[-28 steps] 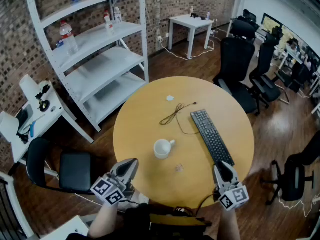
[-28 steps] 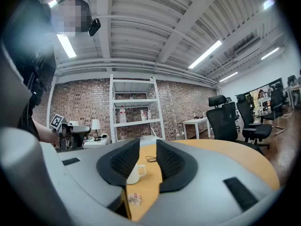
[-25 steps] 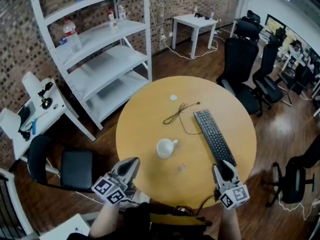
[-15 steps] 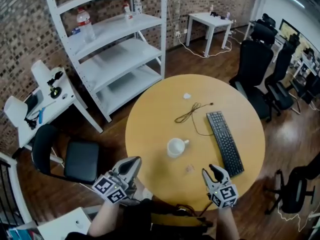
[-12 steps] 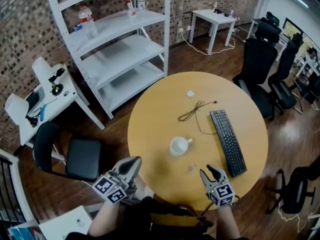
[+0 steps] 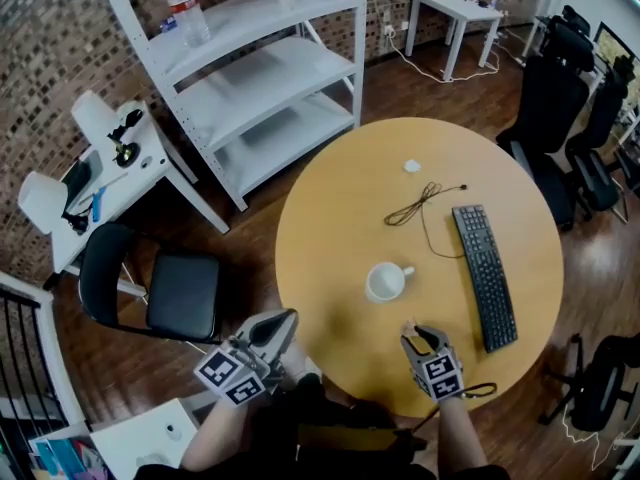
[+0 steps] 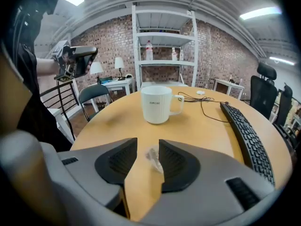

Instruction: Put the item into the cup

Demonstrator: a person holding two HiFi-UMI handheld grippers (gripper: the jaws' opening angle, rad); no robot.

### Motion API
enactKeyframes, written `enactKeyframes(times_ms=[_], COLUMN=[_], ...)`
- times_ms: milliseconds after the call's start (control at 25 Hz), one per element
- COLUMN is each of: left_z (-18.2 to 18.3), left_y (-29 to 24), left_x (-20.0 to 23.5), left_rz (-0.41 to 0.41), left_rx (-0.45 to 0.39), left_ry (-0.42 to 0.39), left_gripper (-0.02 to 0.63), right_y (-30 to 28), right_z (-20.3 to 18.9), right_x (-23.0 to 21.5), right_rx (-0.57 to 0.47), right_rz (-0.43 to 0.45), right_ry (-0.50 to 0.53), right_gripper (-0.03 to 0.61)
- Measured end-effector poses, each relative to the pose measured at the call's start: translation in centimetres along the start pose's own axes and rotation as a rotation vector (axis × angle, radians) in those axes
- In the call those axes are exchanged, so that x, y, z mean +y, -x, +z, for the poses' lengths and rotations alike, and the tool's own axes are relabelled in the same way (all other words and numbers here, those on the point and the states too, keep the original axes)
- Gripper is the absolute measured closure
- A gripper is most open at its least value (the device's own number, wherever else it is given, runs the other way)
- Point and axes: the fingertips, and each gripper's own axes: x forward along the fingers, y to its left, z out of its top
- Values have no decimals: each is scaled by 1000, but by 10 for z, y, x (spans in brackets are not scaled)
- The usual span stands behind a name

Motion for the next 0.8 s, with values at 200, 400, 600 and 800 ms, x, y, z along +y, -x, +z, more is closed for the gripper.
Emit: enactKeyframes(times_ms=[200, 400, 600, 800], left_z=[4, 1, 0, 3], left_y=[2, -4, -14, -22], left_x=[11, 14, 9, 6], left_rz=[13, 14, -1, -25], left_rx=[8, 12, 7, -13], left_ry=[8, 15, 16, 14], left_gripper=[611, 611, 611, 611], right_y=[-15, -18, -3, 28], right_z=[0, -2, 20, 73], right_x=[-5, -9, -14, -31], right_rx=[55, 66, 14, -93], right_rz=[-33, -51, -56, -107], right_ry=[22, 40, 63, 122], right_gripper=[458, 566, 568, 568])
